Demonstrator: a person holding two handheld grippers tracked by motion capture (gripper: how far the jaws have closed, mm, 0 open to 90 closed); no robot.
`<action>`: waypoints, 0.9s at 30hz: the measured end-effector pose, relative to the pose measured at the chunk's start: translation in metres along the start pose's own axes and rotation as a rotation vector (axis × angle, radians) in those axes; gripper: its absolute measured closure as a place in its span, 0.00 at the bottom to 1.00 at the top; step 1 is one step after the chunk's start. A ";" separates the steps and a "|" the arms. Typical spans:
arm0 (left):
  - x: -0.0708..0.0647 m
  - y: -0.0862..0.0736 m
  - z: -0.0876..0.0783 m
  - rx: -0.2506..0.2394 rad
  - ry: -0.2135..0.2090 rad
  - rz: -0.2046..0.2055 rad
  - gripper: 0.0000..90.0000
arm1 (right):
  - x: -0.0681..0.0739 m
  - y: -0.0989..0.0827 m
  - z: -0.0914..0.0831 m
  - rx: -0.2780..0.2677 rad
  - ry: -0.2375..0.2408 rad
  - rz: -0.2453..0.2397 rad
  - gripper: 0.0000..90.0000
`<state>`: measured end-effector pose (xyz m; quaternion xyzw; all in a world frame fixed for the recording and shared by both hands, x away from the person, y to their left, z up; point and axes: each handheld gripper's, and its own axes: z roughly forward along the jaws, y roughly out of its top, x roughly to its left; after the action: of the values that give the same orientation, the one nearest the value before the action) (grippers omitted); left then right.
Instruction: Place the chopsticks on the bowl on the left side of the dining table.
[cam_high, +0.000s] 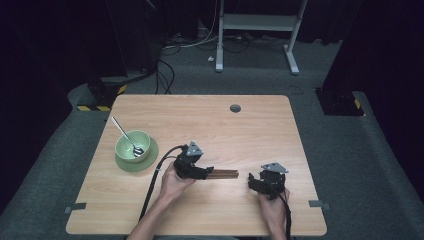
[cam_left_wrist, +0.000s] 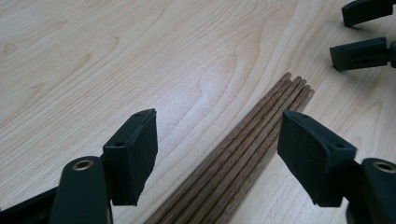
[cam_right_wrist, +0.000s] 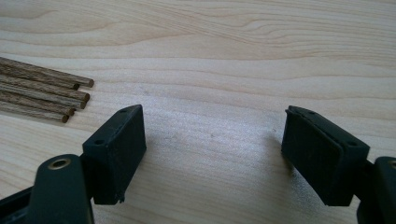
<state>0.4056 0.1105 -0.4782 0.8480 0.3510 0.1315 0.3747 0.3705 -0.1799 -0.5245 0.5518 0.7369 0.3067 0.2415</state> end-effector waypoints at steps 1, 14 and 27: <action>0.000 0.000 0.002 0.000 0.004 -0.002 0.32 | 0.000 0.000 0.000 0.000 0.000 0.000 0.23; -0.003 0.002 0.023 0.048 0.037 -0.002 0.32 | 0.000 0.000 0.000 0.000 0.000 0.001 0.23; -0.004 0.003 0.036 0.093 0.102 0.009 0.32 | 0.000 0.000 0.000 0.000 0.000 0.000 0.23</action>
<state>0.4213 0.0865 -0.5008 0.8582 0.3717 0.1598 0.3158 0.3706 -0.1797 -0.5245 0.5519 0.7368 0.3069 0.2414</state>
